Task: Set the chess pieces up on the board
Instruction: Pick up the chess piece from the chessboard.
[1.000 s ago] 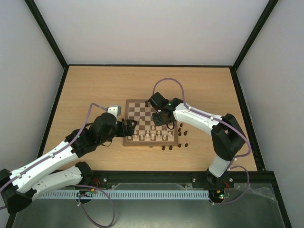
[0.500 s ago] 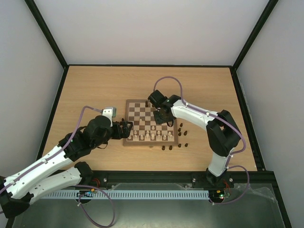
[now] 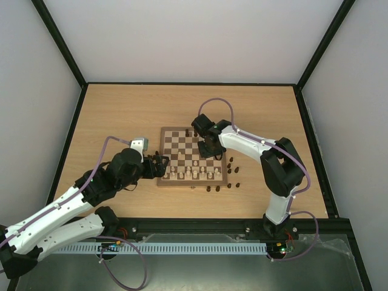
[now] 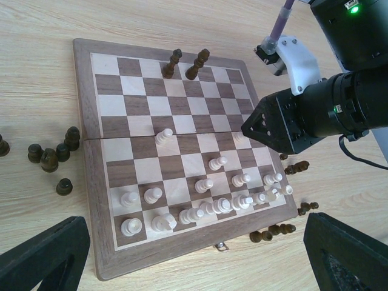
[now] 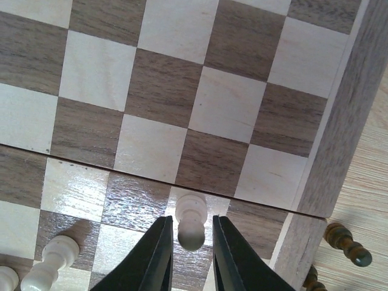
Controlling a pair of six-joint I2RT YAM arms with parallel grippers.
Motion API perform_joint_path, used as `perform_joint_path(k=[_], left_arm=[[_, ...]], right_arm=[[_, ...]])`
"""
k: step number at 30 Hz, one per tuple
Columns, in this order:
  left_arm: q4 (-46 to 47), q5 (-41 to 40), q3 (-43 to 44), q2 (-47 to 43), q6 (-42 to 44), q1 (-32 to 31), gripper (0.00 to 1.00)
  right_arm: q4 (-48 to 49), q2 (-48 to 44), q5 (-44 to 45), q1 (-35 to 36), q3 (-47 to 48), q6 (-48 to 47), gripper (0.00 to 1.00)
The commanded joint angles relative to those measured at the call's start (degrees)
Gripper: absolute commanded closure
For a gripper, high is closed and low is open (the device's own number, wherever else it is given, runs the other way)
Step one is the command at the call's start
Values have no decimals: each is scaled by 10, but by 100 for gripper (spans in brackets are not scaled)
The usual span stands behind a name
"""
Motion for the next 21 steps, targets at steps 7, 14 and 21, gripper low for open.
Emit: perform_joint_path(k=[7, 14, 21], left_arm=[[0, -9, -9, 4, -4, -2, 1], [-2, -8, -11, 1, -7, -2, 1], [-1, -9, -19, -1, -14, -2, 1]], right_arm=[[-24, 17, -17, -2, 11, -14, 87], [-35, -3, -26, -2, 8, -12, 96], [-62, -74, -26, 15, -25, -3, 97]])
